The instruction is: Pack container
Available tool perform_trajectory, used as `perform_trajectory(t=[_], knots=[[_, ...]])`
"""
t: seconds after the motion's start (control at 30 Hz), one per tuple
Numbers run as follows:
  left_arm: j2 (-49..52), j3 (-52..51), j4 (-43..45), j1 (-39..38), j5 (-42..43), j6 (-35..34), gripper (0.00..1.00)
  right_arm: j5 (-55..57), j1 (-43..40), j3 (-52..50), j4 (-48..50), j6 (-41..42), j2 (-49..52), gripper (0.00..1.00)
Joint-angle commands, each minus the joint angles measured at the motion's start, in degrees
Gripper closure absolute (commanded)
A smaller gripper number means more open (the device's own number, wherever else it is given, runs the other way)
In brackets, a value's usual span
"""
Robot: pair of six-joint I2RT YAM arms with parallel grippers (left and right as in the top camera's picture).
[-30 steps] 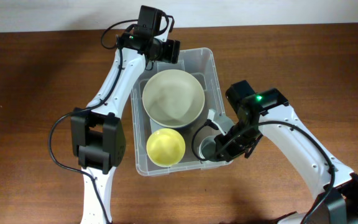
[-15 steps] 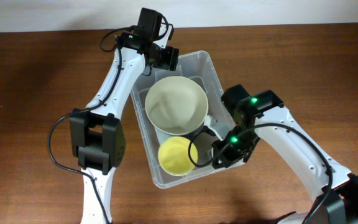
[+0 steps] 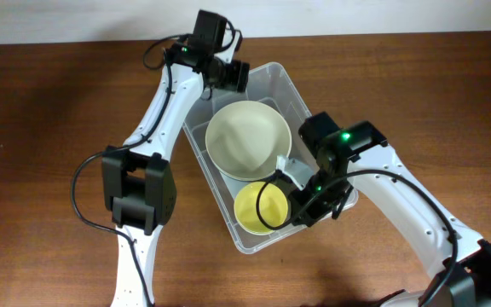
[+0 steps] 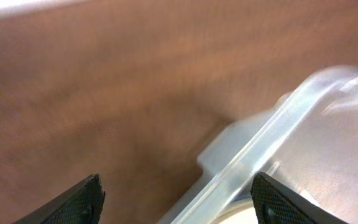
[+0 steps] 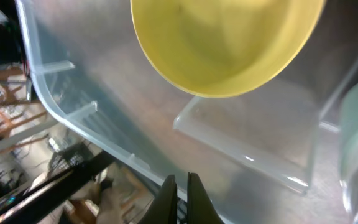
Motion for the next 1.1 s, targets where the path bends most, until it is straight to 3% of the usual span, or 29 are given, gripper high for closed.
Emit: perform_trajectory(t=[0.0,0.2,0.27,0.33,0.43,0.53,0.6,0.73,1.07], knots=[[-0.7,9.1,1.0,0.5,-0.8,-1.2,0.23,5.1,0.5,5.8,0.1,2.4,0.2,0.96],[-1.8,18.0,-2.4,1.5,-0.9,-1.2,0.19,14.3,0.5,13.5,0.1,8.4,0.2,0.96],[-2.4,19.9,-5.9,2.1,-2.1,-1.4,0.16,20.9,0.0,16.1,0.4,14.4,0.2,0.96],[-3.4,20.8,-10.6,2.7,-5.3,-4.0,0.03,28.7,-1.2,17.9,0.7,22.1,0.2,0.96],[-5.4,21.0,-19.7,4.0,-8.6,-8.2,0.01,36.3,-4.7,19.4,1.0,30.7,0.2,0.93],[-7.3,21.0,-30.5,6.2,-8.7,-11.4,0.01,34.9,-10.8,19.3,1.9,31.4,0.2,0.90],[-8.2,21.0,-36.4,8.0,-8.7,-12.1,0.01,33.7,-14.6,19.3,1.7,30.9,0.5,0.81],[-8.7,21.0,-47.0,13.0,-10.2,-15.6,0.01,30.0,-20.5,18.8,1.5,26.7,1.6,0.80],[-8.6,20.1,-47.1,24.7,-9.3,-19.7,0.01,26.5,-23.4,13.8,2.5,24.4,7.7,0.85]])
